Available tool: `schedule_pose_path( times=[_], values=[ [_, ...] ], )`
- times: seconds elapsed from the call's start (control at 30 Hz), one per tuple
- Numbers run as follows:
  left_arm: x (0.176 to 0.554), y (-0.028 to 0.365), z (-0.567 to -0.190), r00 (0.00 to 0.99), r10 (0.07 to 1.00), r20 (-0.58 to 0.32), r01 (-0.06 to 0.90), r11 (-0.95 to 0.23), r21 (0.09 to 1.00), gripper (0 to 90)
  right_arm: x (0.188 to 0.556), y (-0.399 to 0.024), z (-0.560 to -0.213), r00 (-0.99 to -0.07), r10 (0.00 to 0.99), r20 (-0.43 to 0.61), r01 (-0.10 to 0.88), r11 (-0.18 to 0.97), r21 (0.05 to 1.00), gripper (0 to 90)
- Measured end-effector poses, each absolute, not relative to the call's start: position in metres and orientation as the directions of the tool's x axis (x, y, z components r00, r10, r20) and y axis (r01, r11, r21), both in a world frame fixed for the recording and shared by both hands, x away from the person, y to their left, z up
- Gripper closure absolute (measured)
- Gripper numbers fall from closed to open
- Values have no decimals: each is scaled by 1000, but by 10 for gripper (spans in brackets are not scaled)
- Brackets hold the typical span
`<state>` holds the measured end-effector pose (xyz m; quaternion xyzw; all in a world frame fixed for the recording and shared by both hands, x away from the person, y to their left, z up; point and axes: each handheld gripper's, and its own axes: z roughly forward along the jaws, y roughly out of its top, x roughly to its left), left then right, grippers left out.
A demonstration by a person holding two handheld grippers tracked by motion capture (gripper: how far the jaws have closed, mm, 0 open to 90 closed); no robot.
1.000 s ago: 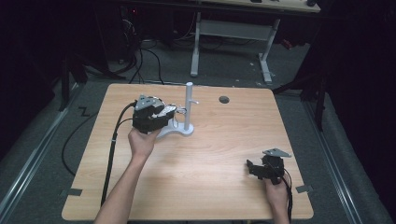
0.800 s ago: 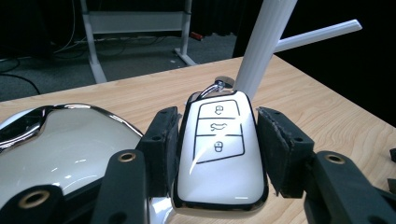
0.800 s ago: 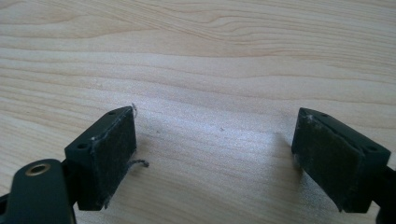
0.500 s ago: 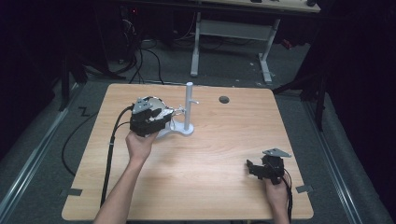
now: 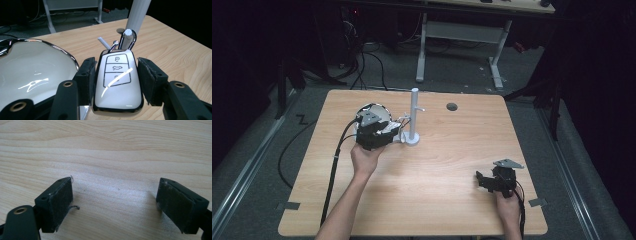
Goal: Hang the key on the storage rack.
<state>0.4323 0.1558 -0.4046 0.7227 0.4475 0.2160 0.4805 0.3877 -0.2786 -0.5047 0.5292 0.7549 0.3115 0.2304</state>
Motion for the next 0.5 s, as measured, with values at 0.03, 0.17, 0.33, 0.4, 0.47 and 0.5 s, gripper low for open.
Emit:
schedule_pose_path(
  times=[0.03, 0.17, 0.33, 0.4, 0.47, 0.5],
  values=[
    [433, 154, -406, 507, 854, -116, 440, -141, 887, 503, 388, -279, -505, -334, 942, -18, 655, 246, 714, 140],
    [433, 151, -408, 508, 854, -113, 441, -145, 886, 503, 388, -279, -505, -334, 942, -18, 655, 246, 714, 140],
    [434, 148, -410, 507, 856, -105, 439, -152, 886, 502, 388, -279, -505, -334, 942, -18, 655, 246, 714, 140],
    [434, 148, -411, 505, 857, -104, 438, -150, 886, 502, 388, -279, -505, -335, 942, -20, 654, 248, 715, 140],
    [433, 147, -412, 502, 858, -108, 437, -144, 888, 502, 388, -279, -505, -334, 942, -18, 655, 246, 714, 140],
    [433, 147, -413, 501, 858, -113, 440, -140, 887, 502, 388, -279, -505, -335, 942, -19, 655, 247, 714, 140]
  ],
)
